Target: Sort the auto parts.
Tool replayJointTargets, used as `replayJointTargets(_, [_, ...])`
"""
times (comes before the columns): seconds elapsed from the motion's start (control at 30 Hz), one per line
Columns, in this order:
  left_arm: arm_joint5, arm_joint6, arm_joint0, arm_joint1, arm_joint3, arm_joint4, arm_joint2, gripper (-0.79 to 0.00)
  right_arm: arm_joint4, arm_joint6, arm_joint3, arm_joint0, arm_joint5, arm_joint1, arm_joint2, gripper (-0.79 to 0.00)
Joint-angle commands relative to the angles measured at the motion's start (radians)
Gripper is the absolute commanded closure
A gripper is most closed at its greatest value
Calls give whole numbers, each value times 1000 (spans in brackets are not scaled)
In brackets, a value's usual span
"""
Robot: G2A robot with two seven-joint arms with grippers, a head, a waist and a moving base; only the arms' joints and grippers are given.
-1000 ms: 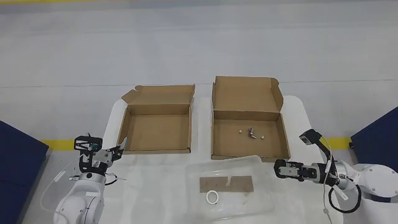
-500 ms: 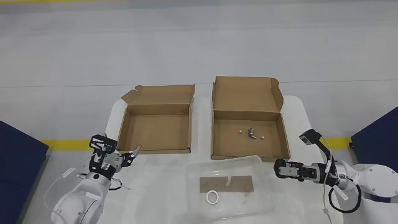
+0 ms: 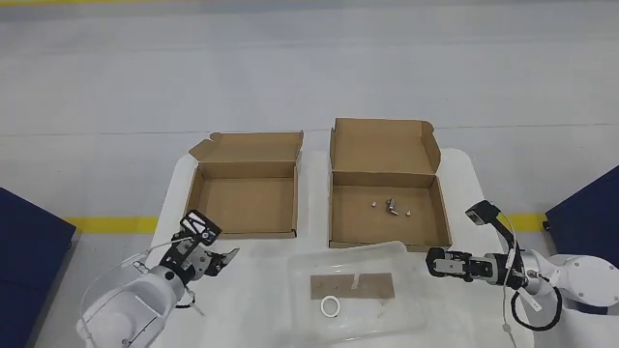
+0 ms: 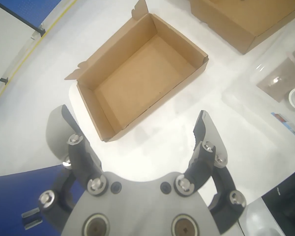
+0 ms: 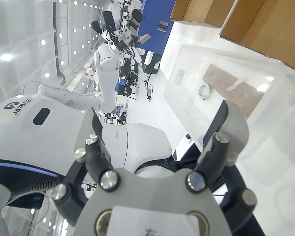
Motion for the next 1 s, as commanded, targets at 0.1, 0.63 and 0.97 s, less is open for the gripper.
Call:
replayJointTargets(0.1, [-100, -137, -18, 7, -85, 94, 51, -785, 0, 0, 0, 0, 0, 0, 0, -785])
replayJointTargets(0.63, [-181, -674, -249, 3, -162, -183, 360, -785, 0, 0, 0, 0, 0, 0, 0, -785])
replayJointTargets(0.97, [-194, -661, -308, 7, -133, -152, 494, -785, 0, 0, 0, 0, 0, 0, 0, -785])
